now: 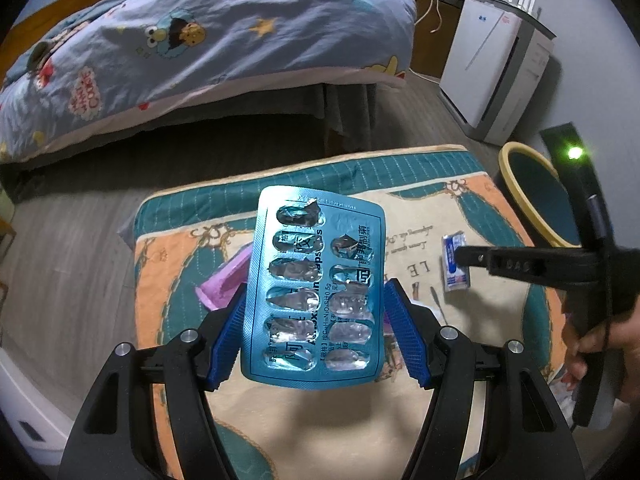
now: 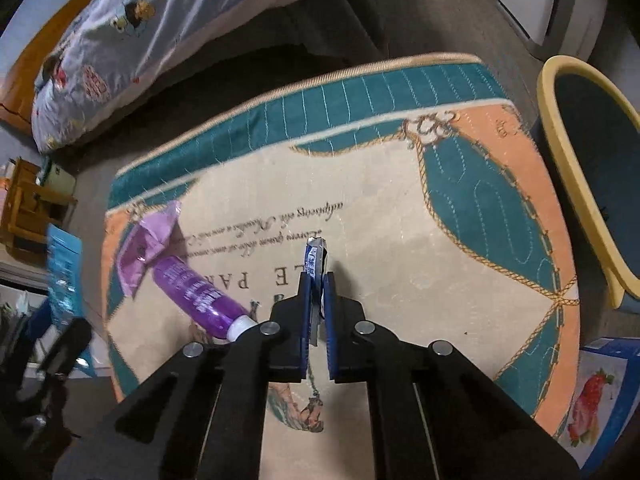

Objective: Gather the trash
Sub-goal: 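Carry the blister pack and small packet over the bin with both tools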

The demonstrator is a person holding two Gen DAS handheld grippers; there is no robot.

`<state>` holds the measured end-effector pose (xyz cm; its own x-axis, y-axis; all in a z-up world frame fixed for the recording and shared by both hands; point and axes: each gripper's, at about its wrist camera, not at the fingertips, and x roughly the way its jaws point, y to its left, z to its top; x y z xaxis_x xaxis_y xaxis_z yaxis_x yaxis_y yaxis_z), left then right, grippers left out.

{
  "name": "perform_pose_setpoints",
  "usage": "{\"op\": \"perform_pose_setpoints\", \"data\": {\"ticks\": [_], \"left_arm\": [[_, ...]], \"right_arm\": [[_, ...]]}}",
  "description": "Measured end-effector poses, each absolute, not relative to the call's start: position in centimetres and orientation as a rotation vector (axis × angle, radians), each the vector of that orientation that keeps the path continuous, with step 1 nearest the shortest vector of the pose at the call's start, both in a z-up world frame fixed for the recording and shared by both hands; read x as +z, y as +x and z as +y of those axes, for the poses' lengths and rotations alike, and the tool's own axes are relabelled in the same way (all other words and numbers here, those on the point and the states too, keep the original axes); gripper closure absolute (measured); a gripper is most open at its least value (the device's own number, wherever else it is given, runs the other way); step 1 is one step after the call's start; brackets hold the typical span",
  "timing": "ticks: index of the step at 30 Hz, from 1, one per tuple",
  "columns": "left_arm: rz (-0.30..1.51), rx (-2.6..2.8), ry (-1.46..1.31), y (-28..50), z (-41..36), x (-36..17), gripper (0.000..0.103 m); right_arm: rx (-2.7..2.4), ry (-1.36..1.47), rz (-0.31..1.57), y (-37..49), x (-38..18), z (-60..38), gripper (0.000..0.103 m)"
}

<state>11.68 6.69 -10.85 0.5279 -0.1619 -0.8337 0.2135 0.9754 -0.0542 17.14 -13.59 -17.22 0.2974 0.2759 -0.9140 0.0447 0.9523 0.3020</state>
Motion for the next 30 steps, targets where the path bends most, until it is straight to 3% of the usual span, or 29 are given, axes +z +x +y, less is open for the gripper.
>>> {"op": "perform_pose_setpoints", "data": {"ticks": [15, 30], "left_arm": [[0.937, -0.263, 0.077, 11.4, 2.0, -8.6, 0.035], [0.914, -0.341, 0.132, 12.0, -5.8, -8.2, 0.035]], "right_arm": [[0.126, 0.313, 1.105, 15.5, -11.3, -19.4, 0.097], [0.058, 0.355, 1.026, 14.6, -9.1, -27.4, 0.097]]}}
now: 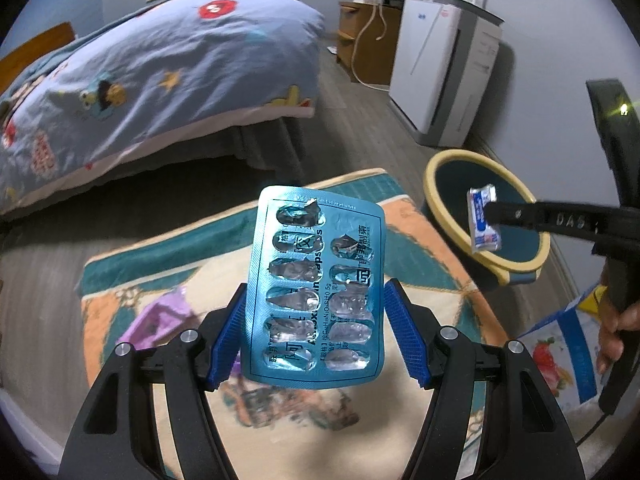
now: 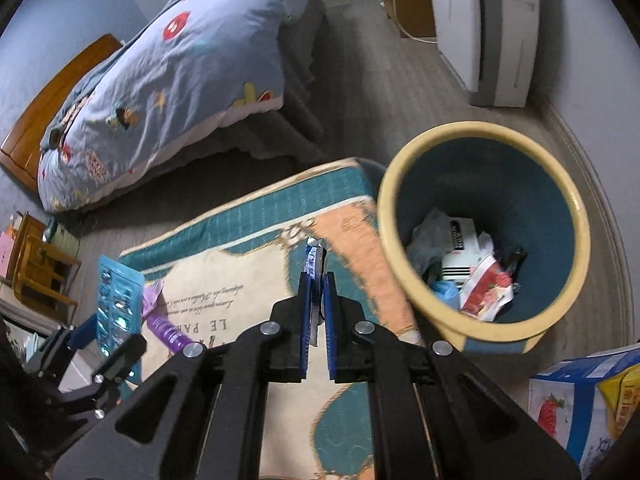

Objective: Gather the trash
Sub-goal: 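Carry the blister pack and small packet over the bin with both tools, then open both tools to drop the blister pack and packet into the bin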

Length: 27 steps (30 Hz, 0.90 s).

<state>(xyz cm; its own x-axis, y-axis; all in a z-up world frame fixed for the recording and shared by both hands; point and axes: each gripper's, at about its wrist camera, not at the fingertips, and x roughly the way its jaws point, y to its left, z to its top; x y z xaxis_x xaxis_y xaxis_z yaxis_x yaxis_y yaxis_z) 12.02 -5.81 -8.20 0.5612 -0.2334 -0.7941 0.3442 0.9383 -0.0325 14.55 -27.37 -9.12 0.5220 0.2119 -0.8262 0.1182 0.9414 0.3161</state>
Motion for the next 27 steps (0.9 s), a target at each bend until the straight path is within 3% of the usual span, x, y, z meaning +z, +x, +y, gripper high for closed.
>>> {"op": "perform_pose_setpoints", "data": {"ticks": [19, 27], "left_arm": [[0.890, -0.513, 0.216, 13.0, -18.3, -9.3, 0.035], [0.920, -0.567, 0.271, 14.0, -23.5, -11.3, 0.035]], "right_arm": [[-0.034, 0.409, 0.950, 14.5, -5.8, -39.9, 0.097], [-0.093, 0.435, 1.003, 15.0, -8.2, -43.3, 0.097]]}}
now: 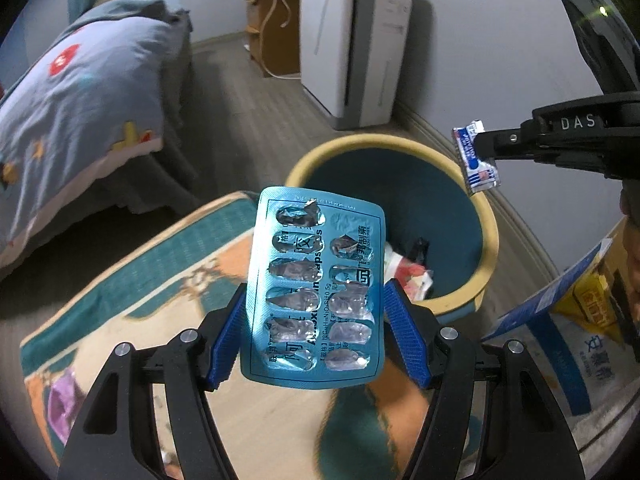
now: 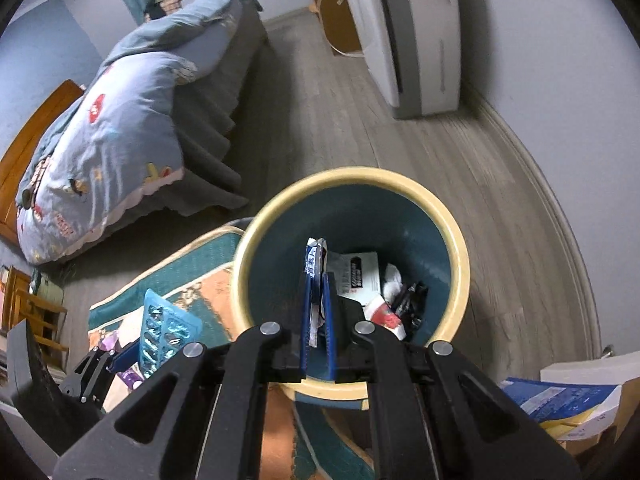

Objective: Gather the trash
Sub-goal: 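Open both tools to drop the blister pack and packet into the bin, then move both tools back over the stool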

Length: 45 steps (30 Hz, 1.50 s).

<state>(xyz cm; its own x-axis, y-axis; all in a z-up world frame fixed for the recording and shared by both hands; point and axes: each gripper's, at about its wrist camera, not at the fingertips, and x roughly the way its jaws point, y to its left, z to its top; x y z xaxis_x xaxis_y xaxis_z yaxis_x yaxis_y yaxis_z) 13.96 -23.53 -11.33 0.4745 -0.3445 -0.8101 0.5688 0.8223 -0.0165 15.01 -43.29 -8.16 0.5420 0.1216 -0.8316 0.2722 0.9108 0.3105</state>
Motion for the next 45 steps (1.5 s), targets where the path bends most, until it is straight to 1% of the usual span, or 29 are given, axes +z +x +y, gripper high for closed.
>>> {"op": "perform_pose_setpoints", "data": {"ticks": [5, 9, 10, 11, 12, 13, 14, 15, 17, 18, 22, 23, 25, 28, 31, 36, 40, 45], "left_arm": [[0.923, -0.597, 0.331, 14.7, -26.7, -12.7, 0.035], [0.875, -0.621, 0.365, 15.2, -28.2, -12.6, 0.035], [0.852, -0.627, 0.367, 15.2, -28.4, -12.3, 0.031], [0.834, -0.628, 0.370, 15.2, -28.6, -12.1, 0.027], [0.819, -0.618, 0.372, 15.2, -28.6, -12.0, 0.018], [0.810, -0.614, 0.371, 15.2, -28.7, -11.9, 0.014], [0.807, -0.617, 0.368, 15.3, -28.7, -11.9, 0.014], [0.810, -0.619, 0.371, 15.3, -28.5, -11.9, 0.014], [0.814, -0.600, 0.387, 15.3, -28.2, -12.0, 0.014], [0.815, -0.594, 0.388, 15.4, -27.8, -11.9, 0.014], [0.825, -0.568, 0.380, 15.1, -25.8, -11.4, 0.013], [0.824, -0.556, 0.381, 15.0, -24.9, -11.2, 0.013], [0.825, -0.535, 0.373, 14.8, -23.3, -10.8, 0.011], [0.842, -0.497, 0.335, 14.7, -20.0, -10.0, 0.011], [0.842, -0.446, 0.319, 14.2, -16.2, -8.6, 0.011], [0.840, -0.355, 0.297, 13.5, -9.8, -5.4, 0.010], [0.831, -0.245, 0.236, 13.2, -3.1, -3.2, 0.007], [0.854, -0.126, 0.170, 12.3, 4.0, -4.0, 0.007]], "right_arm": [[-0.112, 0.439, 1.031, 15.6, -9.6, -44.0, 0.097], [-0.122, 0.461, 0.998, 15.6, -9.8, -44.8, 0.096], [-0.133, 0.462, 0.986, 15.6, -9.7, -45.0, 0.094], [-0.146, 0.463, 0.981, 15.5, -9.6, -45.3, 0.091], [-0.159, 0.466, 0.975, 15.5, -9.6, -45.6, 0.081], [-0.168, 0.471, 0.973, 15.5, -9.6, -45.9, 0.068], [-0.175, 0.477, 0.975, 15.5, -9.7, -46.1, 0.063], [-0.179, 0.486, 0.976, 15.5, -9.8, -46.2, 0.061], [-0.183, 0.502, 0.986, 15.6, -9.9, -46.3, 0.060], [-0.181, 0.507, 0.988, 15.7, -9.9, -46.2, 0.058], [-0.154, 0.509, 0.985, 16.0, -9.4, -45.0, 0.039], [-0.145, 0.502, 0.984, 16.1, -9.2, -44.4, 0.036], [-0.123, 0.487, 0.982, 16.4, -8.8, -43.2, 0.027], [-0.082, 0.449, 0.981, 16.7, -8.2, -40.9, 0.018], [-0.034, 0.394, 0.984, 17.2, -7.5, -38.0, 0.012], [0.043, 0.361, 0.983, 17.9, -6.7, -32.9, 0.009], [0.129, 0.304, 0.997, 18.3, -6.4, -27.3, 0.008], [0.238, 0.170, 1.007, 18.1, -7.1, -20.2, 0.006]]}}
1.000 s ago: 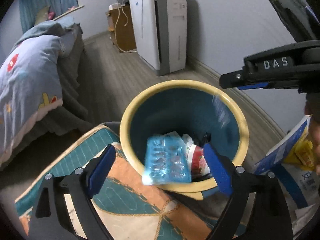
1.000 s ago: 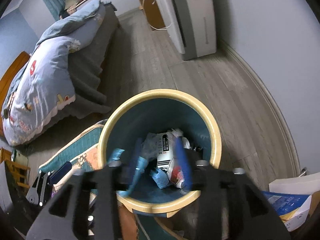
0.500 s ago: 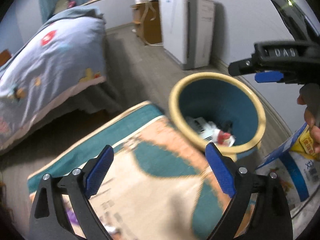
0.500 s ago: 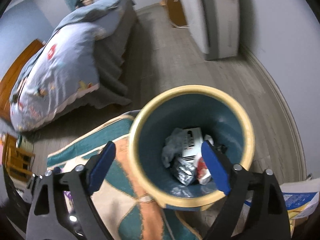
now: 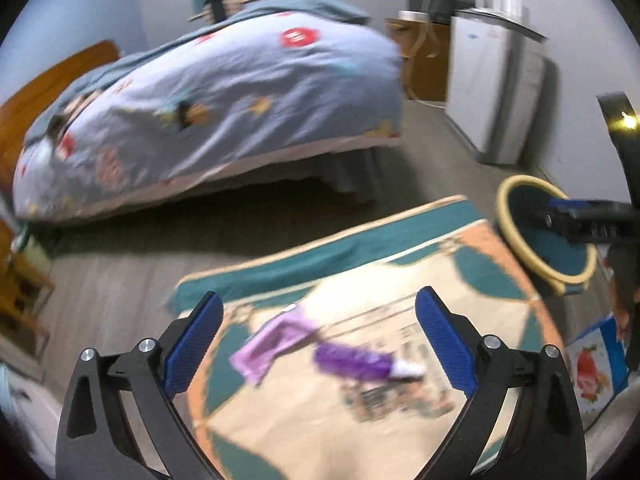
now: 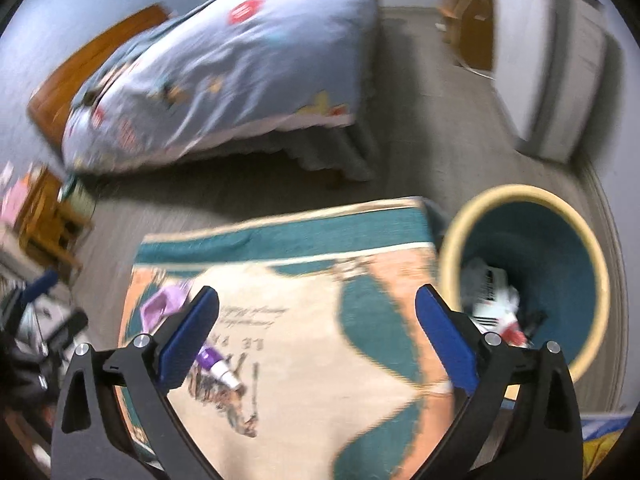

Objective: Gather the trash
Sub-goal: 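Move both tools back over the stool, then grasp the purple spray bottle with the right tool while the left tool grasps the purple wrapper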

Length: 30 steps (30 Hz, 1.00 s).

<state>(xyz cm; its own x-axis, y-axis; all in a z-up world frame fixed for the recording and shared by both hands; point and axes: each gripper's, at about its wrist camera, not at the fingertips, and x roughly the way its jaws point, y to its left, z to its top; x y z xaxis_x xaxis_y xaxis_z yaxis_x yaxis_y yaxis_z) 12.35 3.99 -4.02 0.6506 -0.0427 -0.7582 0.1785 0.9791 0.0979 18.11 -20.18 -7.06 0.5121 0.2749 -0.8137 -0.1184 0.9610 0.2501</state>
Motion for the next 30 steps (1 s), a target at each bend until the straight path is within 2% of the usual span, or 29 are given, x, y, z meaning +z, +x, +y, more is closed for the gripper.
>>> {"op": "perform_pose_setpoints", "data": {"ticks": [8, 18, 20, 24, 26, 28, 29, 30], "left_arm": [[0.932, -0.026, 0.084, 13.9, 11.6, -7.7, 0.007], [1.036, -0.020, 0.051, 17.1, 14.2, -12.5, 0.007], [1.054, -0.025, 0.040, 17.5, 14.4, -13.4, 0.007], [1.098, -0.060, 0.051, 18.3, 14.0, -15.3, 0.008], [1.129, -0.080, 0.069, 18.7, 13.3, -16.3, 0.009], [1.167, -0.098, 0.087, 19.2, 12.8, -17.5, 0.017], [1.183, -0.108, 0.091, 19.4, 12.6, -18.1, 0.019], [1.198, -0.118, 0.097, 19.6, 12.3, -18.6, 0.023]], "right_arm": [[0.394, -0.105, 1.074, 17.8, -11.1, -10.8, 0.006], [0.542, -0.276, 1.136, 17.8, -16.2, -4.1, 0.008], [0.572, -0.293, 1.151, 17.7, -17.0, -3.3, 0.014], [0.612, -0.295, 1.186, 17.7, -18.4, -2.5, 0.034], [0.629, -0.284, 1.190, 17.8, -18.7, -2.4, 0.039], [0.644, -0.271, 1.204, 17.7, -19.2, -2.2, 0.054], [0.652, -0.276, 1.217, 17.6, -19.5, -2.0, 0.057], [0.660, -0.285, 1.223, 17.5, -19.7, -1.9, 0.066]]}}
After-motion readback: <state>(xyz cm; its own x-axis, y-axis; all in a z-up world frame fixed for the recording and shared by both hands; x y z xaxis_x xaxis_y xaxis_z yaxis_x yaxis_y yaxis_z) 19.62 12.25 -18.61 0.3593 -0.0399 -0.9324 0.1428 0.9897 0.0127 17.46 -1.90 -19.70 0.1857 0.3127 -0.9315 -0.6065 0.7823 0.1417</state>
